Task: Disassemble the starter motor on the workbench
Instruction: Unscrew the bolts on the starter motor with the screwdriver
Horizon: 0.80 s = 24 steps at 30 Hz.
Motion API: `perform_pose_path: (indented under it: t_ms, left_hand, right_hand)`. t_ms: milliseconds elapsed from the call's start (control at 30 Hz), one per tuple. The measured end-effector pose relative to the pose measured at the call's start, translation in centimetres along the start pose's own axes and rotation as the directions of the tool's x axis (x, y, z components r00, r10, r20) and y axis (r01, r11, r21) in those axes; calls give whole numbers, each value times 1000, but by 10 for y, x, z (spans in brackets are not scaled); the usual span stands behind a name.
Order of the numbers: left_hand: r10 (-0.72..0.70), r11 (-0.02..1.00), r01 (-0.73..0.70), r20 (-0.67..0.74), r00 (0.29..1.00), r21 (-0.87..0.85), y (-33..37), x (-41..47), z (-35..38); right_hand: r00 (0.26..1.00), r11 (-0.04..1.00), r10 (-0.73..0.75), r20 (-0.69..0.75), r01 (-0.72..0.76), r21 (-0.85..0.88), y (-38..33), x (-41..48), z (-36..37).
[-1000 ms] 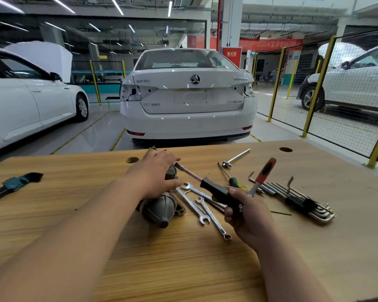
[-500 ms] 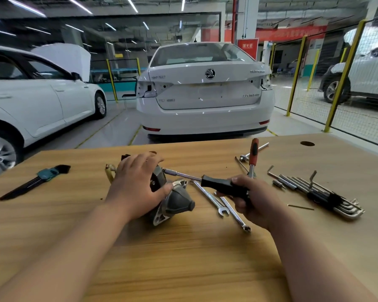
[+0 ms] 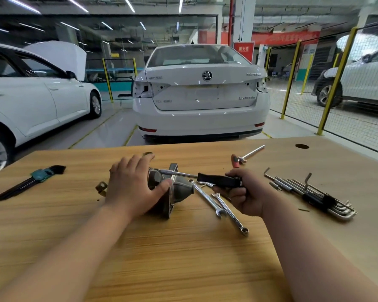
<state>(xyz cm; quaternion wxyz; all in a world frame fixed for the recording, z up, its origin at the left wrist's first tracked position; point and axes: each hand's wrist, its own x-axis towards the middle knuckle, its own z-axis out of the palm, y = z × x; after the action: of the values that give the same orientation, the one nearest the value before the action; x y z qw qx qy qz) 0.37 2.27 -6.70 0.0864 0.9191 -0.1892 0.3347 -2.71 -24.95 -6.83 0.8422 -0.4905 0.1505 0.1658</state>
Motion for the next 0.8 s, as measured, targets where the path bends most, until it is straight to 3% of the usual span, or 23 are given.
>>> perform_pose_path:
  t_ms: [67, 167, 433, 667, 800]
  left_hand:
    - [82, 997, -82, 62, 995, -7, -10, 18, -8]
    - [97, 993, -107, 164, 982, 52, -10, 26, -7]
    - [82, 995, -87, 95, 992, 47, -9, 22, 0]
    - [81, 996, -85, 109, 991, 29, -7, 22, -1]
    - [84, 996, -85, 113, 990, 0, -7, 21, -4]
  right_hand:
    - [999, 999, 34, 8, -34, -23, -2, 4, -3]
    - [998, 995, 30, 56, -24, -100, -7, 10, -8]
    - [962, 926, -208, 175, 251, -281, -15, 14, -13]
    - [880, 737, -378, 287, 474, -483, -17, 3, -13]
    - [810, 537, -485, 330, 573, -619, -14, -3, -14]
